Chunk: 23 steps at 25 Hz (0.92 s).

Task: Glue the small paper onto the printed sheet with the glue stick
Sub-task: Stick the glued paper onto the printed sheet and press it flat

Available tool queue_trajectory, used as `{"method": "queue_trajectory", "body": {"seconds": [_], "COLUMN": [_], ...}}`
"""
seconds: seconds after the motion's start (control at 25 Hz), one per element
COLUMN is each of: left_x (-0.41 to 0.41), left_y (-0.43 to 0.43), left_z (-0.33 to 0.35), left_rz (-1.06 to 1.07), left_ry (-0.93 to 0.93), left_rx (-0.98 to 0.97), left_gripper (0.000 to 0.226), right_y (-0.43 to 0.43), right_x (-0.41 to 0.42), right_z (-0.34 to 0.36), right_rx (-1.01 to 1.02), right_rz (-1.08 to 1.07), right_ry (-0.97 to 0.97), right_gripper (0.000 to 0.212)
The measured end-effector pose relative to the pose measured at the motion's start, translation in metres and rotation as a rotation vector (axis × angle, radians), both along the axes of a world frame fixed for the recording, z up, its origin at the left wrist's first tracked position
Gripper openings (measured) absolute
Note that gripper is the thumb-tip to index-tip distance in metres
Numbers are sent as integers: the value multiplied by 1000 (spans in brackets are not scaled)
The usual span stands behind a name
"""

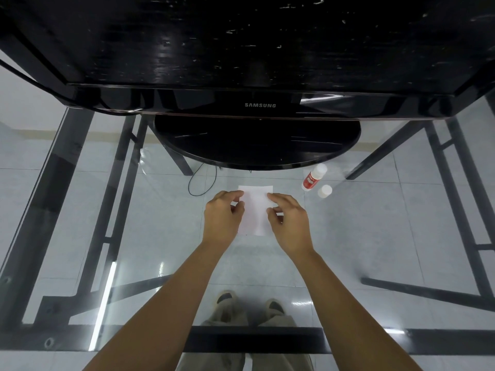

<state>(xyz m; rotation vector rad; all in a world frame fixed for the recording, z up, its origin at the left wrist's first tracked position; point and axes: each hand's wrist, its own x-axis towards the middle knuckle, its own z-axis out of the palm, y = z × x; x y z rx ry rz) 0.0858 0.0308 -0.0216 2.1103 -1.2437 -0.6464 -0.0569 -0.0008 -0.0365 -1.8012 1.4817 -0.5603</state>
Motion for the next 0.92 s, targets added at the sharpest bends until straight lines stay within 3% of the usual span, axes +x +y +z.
{"method": "queue_trajectory", "body": {"seconds": [0.52,0.68,0.8,0.92], "left_x": [-7,-2,0,-1], "left_y": [1,6,8,12], "left_z": [-3,-5,-10,-16], "left_rz": [-55,-156,-265,-281], "left_ry": [-137,-186,-270,-319], "left_rx": [37,61,94,84], "left_gripper": [30,33,37,28], "right_y": [4,5,8,2], "right_x": [4,7,3,-5], "right_z": [3,2,-6,-7], "right_rx": [-85,-9,-192,-184], "right_rz": [120,124,287,378], "right_ry": [222,259,530,594], "right_gripper": [36,46,53,52]}}
